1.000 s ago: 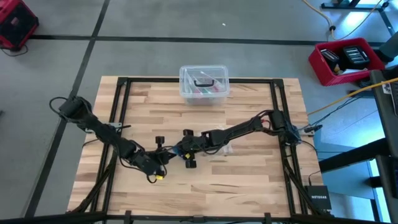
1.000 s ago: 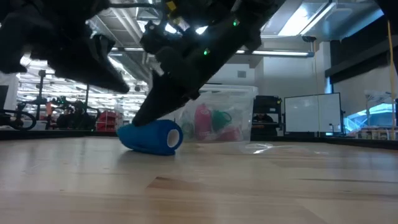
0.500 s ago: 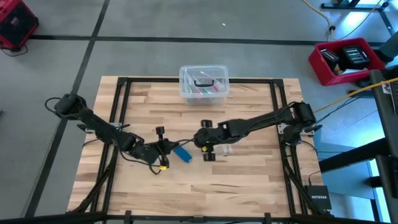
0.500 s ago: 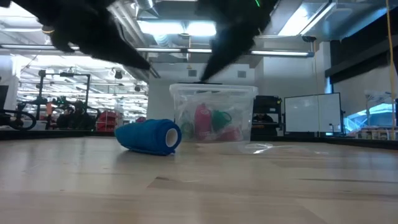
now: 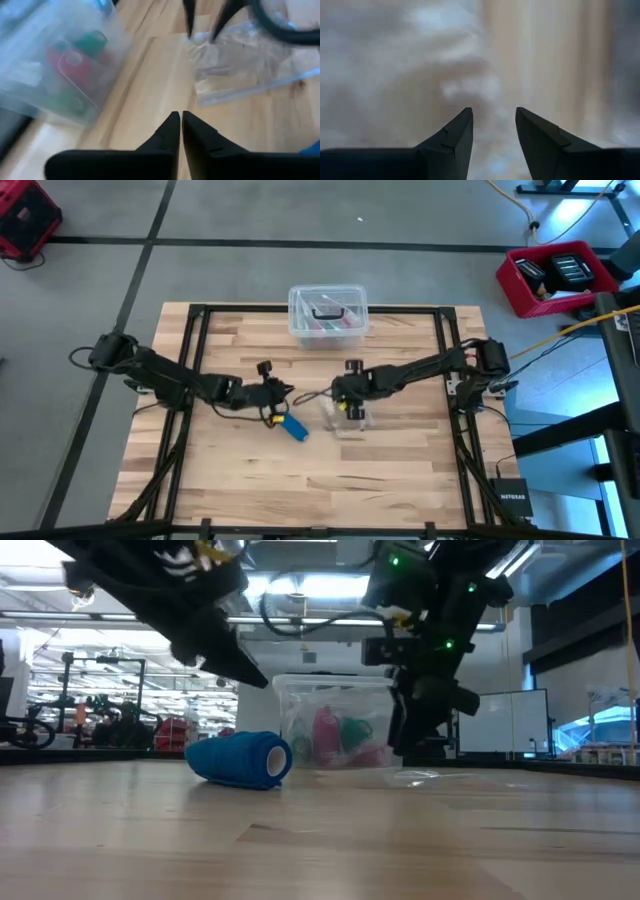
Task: Roll bandage
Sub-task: Open the transparent zip bag
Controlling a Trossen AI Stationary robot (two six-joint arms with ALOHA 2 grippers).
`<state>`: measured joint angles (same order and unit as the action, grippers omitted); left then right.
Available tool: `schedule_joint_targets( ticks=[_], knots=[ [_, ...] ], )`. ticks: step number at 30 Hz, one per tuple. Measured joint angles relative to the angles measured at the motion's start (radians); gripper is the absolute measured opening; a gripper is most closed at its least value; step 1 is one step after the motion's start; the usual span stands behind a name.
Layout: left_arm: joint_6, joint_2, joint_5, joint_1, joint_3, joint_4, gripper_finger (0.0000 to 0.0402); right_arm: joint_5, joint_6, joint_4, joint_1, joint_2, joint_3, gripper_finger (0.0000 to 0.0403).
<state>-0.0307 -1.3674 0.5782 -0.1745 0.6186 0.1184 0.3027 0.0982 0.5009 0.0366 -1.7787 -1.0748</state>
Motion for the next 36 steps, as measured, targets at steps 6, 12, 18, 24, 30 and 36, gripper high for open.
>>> schedule_joint_targets(
  ticks=[6,12,18,24,30,36],
  knots=[
    [-0.057,0.000,-0.064,0.116,0.000,0.002,0.0086,-0.091,-0.019,0.078,-0.105,0.049,0.000,0.0152],
    [-0.135,0.000,-0.119,0.171,0.000,0.004,0.0146,-0.296,-0.192,0.077,-0.142,0.120,0.143,0.0169],
    [-0.126,0.000,-0.133,0.172,0.000,0.006,0.0164,-0.304,-0.359,-0.119,-0.110,0.246,0.340,0.0227],
    [-0.126,0.000,-0.132,0.172,0.000,0.021,0.0158,-0.213,-0.452,-0.350,-0.067,0.237,0.458,0.0263],
    [-0.105,-0.039,-0.131,0.172,0.000,0.164,0.0155,-0.128,-0.466,-0.487,-0.033,0.170,0.480,0.0222],
    [-0.147,-0.124,-0.140,0.167,0.000,0.273,0.0155,-0.044,-0.403,-0.528,0.007,0.103,0.476,0.0115]
  ],
)
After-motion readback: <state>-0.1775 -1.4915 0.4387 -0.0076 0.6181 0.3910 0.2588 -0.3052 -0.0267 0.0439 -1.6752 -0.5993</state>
